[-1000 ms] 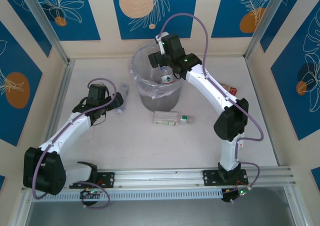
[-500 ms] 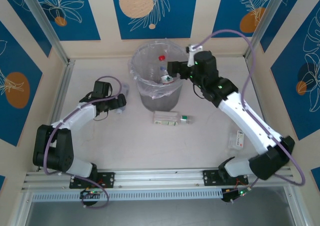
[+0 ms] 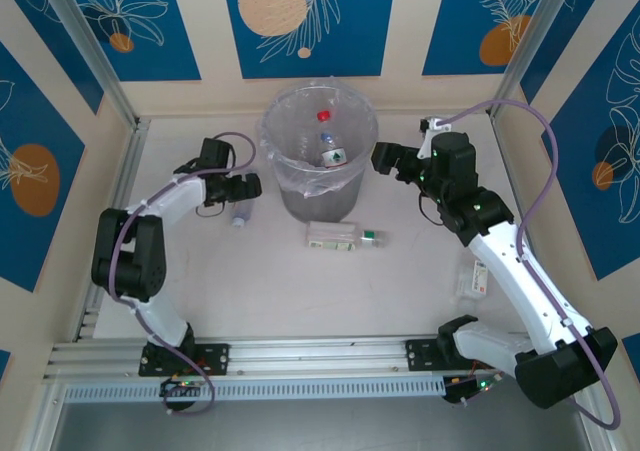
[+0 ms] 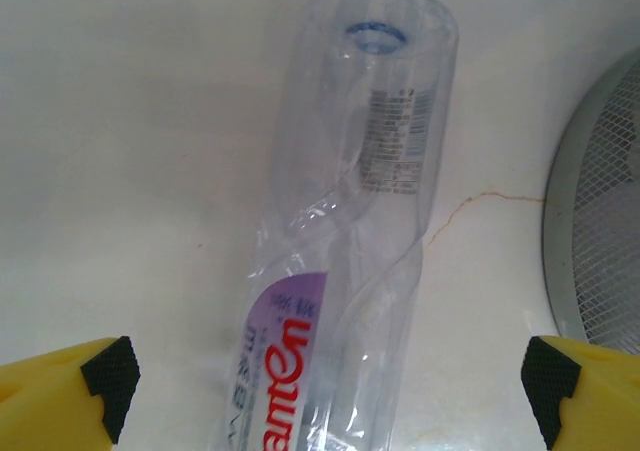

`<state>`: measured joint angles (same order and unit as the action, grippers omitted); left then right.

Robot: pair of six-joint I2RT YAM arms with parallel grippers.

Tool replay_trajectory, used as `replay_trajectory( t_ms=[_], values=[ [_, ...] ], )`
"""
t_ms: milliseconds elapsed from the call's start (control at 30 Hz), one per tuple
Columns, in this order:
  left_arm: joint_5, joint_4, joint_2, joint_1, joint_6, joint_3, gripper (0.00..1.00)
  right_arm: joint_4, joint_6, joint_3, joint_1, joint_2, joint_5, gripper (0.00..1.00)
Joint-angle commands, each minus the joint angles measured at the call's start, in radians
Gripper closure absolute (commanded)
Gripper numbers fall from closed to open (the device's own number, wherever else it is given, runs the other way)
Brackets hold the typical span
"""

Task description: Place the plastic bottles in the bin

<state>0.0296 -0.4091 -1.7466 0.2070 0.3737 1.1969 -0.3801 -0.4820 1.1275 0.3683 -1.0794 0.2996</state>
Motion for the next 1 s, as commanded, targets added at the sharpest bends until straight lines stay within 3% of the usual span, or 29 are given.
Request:
replay_trajectory(
  t_ms=[0, 167, 667, 967],
  values=[
    [0.059, -0.051, -0.048, -0.009, -0.056, 0.062, 0.01, -0.044, -0.061, -0.035, -0.026, 0.043, 0.007, 0.00],
    [0.026, -0.059, -0.097, -0.008, -0.084, 0.105, 0.04, -0.039, -0.068, -0.079, -0.061, 0.074, -0.064, 0.01],
    [-0.161, -0.202, -0.284, 0.066, -0.162, 0.316, 0.10, -0.066, -0.123, -0.101, -0.105, 0.094, -0.048, 0.00],
    [-0.226, -0.221, -0.302, 0.068, -0.152, 0.324, 0.14, -0.078, -0.131, -0.110, -0.113, 0.098, -0.036, 0.00]
  ],
)
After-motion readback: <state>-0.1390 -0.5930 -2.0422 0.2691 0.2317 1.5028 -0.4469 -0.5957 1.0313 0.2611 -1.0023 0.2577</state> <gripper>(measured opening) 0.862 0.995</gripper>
